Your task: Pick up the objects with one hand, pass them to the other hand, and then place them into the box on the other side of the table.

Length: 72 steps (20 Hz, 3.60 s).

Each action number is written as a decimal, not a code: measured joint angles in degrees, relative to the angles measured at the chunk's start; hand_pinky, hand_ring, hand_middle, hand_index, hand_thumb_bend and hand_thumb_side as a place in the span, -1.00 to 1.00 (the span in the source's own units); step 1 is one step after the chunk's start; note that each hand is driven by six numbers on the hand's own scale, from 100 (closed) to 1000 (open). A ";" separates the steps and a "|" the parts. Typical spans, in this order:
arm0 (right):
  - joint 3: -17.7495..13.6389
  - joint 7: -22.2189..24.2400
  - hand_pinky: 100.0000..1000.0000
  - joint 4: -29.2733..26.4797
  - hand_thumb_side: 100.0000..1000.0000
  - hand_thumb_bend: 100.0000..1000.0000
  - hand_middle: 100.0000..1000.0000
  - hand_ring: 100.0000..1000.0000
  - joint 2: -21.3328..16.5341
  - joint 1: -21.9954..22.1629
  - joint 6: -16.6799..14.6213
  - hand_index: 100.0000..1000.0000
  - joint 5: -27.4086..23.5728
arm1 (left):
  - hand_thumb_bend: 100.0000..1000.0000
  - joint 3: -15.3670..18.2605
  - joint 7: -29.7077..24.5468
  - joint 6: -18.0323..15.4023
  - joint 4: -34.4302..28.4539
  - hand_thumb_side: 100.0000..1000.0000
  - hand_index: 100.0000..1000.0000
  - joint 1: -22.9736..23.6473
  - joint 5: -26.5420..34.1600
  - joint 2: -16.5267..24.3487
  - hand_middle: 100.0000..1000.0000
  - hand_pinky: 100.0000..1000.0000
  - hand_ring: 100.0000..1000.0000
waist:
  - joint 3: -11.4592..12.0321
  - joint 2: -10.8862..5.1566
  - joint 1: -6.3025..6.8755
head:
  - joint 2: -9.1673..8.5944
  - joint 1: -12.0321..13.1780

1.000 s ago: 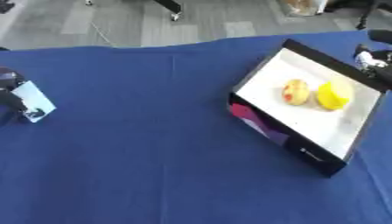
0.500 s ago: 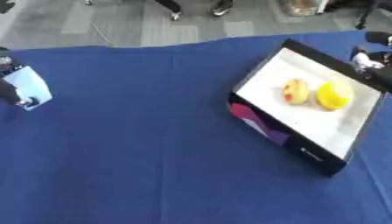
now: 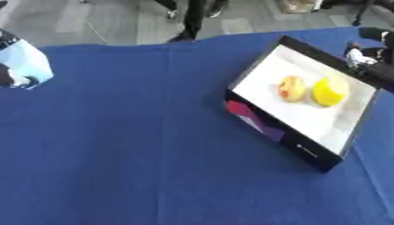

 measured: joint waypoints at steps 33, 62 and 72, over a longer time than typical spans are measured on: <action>10.03 12.00 0.74 -6.23 -0.52 -1.00 0.85 0.64 3.38 -18.82 2.25 0.78 3.11 | -1.00 -4.71 27.79 -9.63 -14.14 -0.67 0.02 9.10 15.99 -11.01 0.17 0.52 0.26 | 1.31 -1.01 -0.54 | 1.36 -5.50; 19.22 26.26 0.75 -7.75 -0.82 -1.00 0.86 0.65 8.19 -23.09 2.18 0.81 11.91 | -1.00 -8.21 31.15 -17.63 -14.43 -0.76 0.00 10.80 11.52 -19.24 0.16 0.50 0.23 | 2.16 -1.14 -0.87 | 1.99 -7.24; 20.62 30.72 0.76 -8.71 -0.95 -1.00 0.86 0.66 9.56 -23.64 1.68 0.82 13.64 | -1.00 -9.04 30.66 -19.39 -13.01 -0.79 0.00 10.68 8.44 -21.22 0.16 0.50 0.23 | 2.38 -1.14 -0.91 | 2.00 -7.67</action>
